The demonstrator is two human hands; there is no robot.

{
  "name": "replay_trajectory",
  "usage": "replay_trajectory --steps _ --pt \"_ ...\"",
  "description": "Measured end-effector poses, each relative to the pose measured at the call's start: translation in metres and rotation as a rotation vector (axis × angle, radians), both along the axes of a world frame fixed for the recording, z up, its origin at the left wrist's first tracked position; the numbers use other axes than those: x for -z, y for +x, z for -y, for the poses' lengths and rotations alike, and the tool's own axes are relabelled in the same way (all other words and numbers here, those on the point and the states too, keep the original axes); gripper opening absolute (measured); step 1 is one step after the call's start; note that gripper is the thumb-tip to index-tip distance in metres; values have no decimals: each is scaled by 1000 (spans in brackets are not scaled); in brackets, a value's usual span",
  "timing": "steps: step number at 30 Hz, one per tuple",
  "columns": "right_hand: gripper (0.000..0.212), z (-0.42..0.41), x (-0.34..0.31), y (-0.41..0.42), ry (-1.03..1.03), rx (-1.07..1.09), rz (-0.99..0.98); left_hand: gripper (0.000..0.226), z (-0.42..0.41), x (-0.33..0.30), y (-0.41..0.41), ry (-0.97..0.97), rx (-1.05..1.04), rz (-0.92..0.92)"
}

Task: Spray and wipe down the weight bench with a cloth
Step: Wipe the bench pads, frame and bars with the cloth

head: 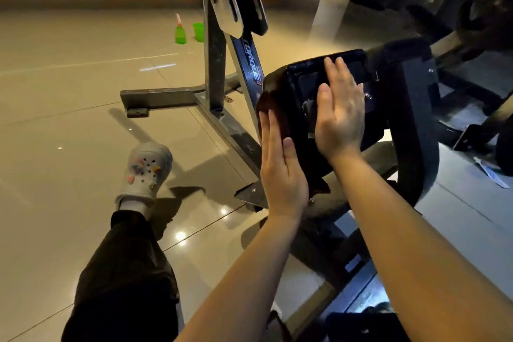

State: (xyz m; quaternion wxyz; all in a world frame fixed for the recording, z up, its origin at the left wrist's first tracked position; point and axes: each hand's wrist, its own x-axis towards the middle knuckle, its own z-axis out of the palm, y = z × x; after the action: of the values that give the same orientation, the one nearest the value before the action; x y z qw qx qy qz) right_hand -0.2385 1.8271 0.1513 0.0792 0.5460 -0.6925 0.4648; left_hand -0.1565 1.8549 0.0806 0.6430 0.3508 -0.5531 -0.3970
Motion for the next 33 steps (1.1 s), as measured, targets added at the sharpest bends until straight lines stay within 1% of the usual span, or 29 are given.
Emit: replay_trajectory --steps 3,5,8,9,12,15,18,22,26,30,31,33 --pt "55 -1 -1 2 16 -5 12 43 -14 17 13 188 153 -36" --pt "55 -2 -2 2 24 -8 22 42 -18 21 22 306 192 -88" --pt "54 -3 -2 4 37 1 44 38 -9 9 36 451 200 -257" --pt "54 -3 -3 5 43 4 49 35 -2 1 40 474 210 -316" --pt "54 -5 -5 7 69 23 51 30 22 -23 49 425 248 -397" --pt "54 -8 -8 8 106 32 70 37 39 -37 51 414 352 -442" --pt "51 -10 -10 12 130 40 81 46 52 -40 53 418 468 -500" --pt "43 -9 -11 13 139 44 109 43 63 -34 58 446 599 -622" --pt "41 -9 -10 13 125 35 144 53 64 -23 65 555 646 -607" --pt "41 -11 -10 16 121 53 178 38 64 -17 77 545 674 -538" --pt "41 -11 -11 18 122 62 190 40 67 -18 80 553 683 -518" --pt "40 -12 -13 26 139 100 221 51 75 -23 87 551 717 -447"
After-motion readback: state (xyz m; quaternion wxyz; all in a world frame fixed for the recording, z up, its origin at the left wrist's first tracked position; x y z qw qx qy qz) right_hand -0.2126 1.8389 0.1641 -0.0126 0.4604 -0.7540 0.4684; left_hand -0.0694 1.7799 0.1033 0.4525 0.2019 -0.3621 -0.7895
